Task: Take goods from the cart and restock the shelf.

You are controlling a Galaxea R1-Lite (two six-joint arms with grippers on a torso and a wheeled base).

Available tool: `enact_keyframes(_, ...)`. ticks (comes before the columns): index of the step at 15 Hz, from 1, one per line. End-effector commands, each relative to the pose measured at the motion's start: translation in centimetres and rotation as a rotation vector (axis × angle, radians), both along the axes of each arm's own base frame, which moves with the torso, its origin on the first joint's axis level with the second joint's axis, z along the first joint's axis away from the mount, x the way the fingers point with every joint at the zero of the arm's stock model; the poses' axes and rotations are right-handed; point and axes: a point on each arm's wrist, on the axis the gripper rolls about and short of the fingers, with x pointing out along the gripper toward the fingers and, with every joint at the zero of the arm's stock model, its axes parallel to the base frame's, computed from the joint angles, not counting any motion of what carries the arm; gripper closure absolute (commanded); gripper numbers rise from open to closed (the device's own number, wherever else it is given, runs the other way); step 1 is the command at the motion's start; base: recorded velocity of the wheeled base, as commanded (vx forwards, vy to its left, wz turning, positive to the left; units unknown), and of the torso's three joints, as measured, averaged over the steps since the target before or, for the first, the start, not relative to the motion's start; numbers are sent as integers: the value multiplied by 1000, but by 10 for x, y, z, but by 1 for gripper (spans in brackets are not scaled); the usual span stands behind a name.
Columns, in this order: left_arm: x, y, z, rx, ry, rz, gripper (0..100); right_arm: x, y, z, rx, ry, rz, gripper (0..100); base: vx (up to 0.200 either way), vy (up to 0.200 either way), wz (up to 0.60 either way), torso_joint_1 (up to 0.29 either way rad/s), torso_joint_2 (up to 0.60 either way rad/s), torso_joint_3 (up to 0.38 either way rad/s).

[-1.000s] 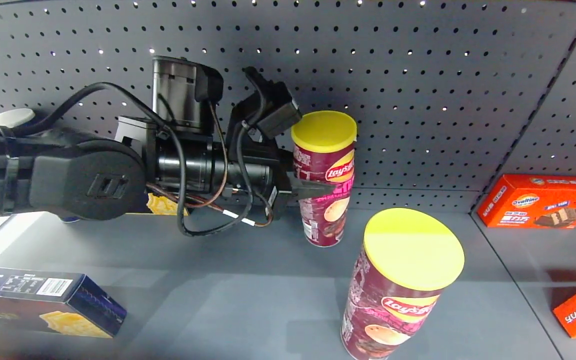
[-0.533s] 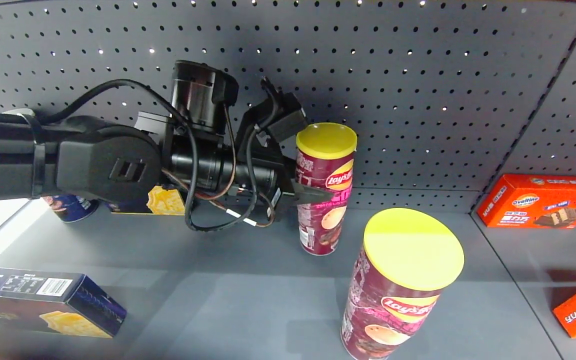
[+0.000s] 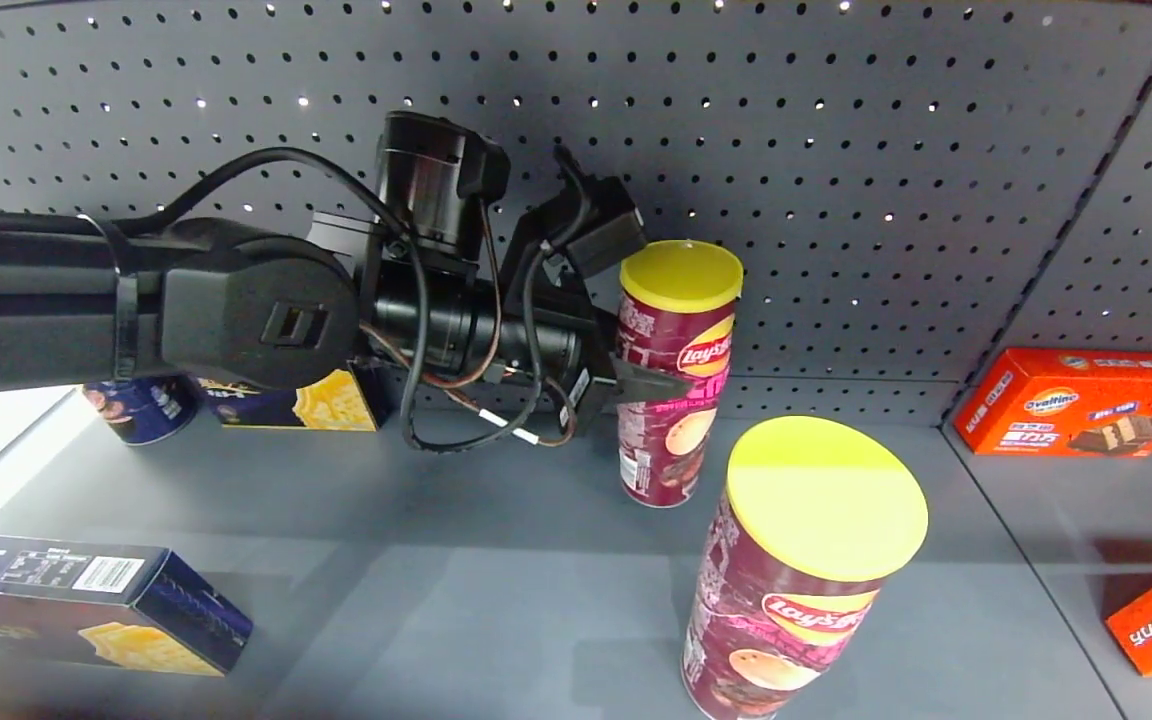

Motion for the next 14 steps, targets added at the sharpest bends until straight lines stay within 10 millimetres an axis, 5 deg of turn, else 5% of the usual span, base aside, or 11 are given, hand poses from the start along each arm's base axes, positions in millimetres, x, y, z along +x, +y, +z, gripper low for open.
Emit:
enact_keyframes(1, 4, -5, -5, 8, 11, -5, 100, 0, 0, 0, 0, 2, 1, 0, 0, 0, 0, 0, 0, 0)
enact_keyframes(11, 6, -7, -11, 20, 18, -6, 100, 0, 0, 0, 0, 2, 1, 0, 0, 0, 0, 0, 0, 0)
enact_keyframes(12, 6, -7, -12, 24, 11, -8, 0, 0, 0, 0, 0, 2, -1, 0, 0, 0, 0, 0, 0, 0)
enact_keyframes(14, 6, -6, -12, 26, 11, -3, 0, 0, 0, 0, 0, 2, 1, 0, 0, 0, 0, 0, 0, 0)
